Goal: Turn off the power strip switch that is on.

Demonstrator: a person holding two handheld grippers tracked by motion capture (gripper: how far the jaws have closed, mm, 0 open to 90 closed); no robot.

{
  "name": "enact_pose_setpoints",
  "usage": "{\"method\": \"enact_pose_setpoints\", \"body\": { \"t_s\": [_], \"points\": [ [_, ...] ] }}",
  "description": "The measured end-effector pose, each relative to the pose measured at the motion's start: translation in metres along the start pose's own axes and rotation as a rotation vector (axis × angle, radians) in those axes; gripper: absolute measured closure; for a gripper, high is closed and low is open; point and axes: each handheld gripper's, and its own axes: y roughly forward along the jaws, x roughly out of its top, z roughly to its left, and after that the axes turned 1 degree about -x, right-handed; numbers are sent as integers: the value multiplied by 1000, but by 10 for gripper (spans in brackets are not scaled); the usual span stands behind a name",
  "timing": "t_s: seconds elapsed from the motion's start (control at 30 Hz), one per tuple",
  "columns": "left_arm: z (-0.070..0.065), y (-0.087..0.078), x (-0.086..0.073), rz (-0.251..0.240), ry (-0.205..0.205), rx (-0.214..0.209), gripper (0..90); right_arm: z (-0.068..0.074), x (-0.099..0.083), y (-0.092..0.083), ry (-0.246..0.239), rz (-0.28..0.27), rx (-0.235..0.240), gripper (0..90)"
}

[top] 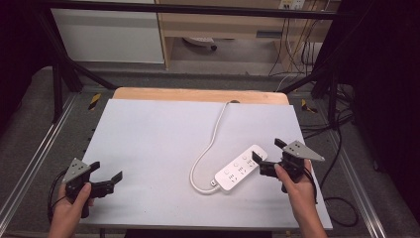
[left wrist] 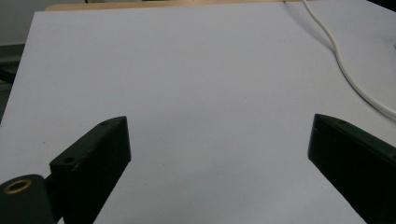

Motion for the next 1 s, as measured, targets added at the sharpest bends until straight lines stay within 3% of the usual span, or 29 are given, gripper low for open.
{"method": "enact_pose_setpoints", "body": {
  "t_s": [0.4, 0.6, 0.8, 1.0],
  "points": [
    [0, -1, 0, -9, -4, -3, 57, -19, -22, -25, 29, 7, -49, 36],
    [0, -2, 0, -10, -1, -3, 57, -30, -38, -33, 36, 39, -73, 36],
    [0, -1, 0, -10, -1, -4, 57, -35, -58, -34, 52, 92, -78, 41],
    [0, -1, 0, -12, -2, -5, 58, -27, -77, -22, 28, 197, -29, 47]
  ]
}}
